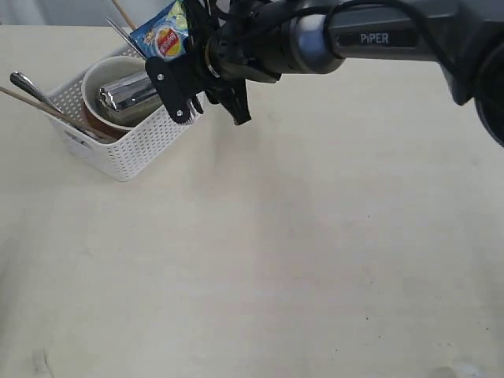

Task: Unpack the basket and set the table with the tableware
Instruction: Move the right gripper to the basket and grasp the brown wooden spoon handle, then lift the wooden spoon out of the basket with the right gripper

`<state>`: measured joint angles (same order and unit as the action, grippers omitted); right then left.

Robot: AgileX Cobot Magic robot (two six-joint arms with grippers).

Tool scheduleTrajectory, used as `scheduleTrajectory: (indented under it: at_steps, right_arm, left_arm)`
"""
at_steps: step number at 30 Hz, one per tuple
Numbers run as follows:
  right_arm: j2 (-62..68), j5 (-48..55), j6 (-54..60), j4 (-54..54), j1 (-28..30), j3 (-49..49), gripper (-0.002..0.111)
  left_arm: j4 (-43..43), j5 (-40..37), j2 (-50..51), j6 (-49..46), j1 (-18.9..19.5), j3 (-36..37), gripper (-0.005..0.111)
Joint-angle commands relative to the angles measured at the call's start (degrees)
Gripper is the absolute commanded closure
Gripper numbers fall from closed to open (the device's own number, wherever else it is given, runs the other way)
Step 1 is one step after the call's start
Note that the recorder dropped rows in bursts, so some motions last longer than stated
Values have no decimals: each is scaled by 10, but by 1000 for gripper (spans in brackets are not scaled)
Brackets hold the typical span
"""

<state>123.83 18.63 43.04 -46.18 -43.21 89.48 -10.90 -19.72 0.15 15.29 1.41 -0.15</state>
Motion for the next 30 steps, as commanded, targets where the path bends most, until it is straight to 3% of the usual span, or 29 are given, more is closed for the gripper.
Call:
scheduleTrajectory:
  at_steps: [1,3,16,30]
  right_arm:
    - [2,-8,-7,-6,10,5,69]
    - [2,-12,-11,-6,12,5,80]
    - [20,-36,-15,-6,12,5,80]
    - [20,16,-17,-48,10,5,80]
  left_arm:
    - [2,3,-1,-1,-2,2,107]
    - [2,3,-1,-1,-2,2,107]
    - [2,3,-1,-1,-2,2,107]
    - [2,3,-1,-1,-2,2,107]
